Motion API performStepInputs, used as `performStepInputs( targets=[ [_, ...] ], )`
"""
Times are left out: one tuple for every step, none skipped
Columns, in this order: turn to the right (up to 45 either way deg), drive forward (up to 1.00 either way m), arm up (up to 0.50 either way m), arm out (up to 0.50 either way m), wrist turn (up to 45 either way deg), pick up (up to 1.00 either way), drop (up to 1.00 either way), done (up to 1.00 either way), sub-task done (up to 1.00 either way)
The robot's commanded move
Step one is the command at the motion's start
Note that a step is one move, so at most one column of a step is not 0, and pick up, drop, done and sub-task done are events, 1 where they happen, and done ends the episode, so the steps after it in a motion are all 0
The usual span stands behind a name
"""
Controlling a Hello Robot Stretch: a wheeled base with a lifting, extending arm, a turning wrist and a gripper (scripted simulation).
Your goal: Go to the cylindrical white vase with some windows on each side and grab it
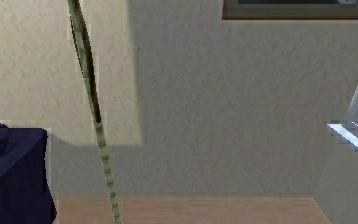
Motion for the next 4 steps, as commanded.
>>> performStepInputs(
  targets=[
    [0.0,0.00,0.10,0.00,0.0,0.00,0.00,0.00,0.00],
    [0.0,0.00,-0.10,0.00,0.0,0.00,0.00,0.00,0.00],
    [0.0,0.00,0.10,0.00,0.0,0.00,0.00,0.00,0.00],
    [0.0,0.00,0.12,0.00,0.0,0.00,0.00,0.00,0.00]
  ],
)
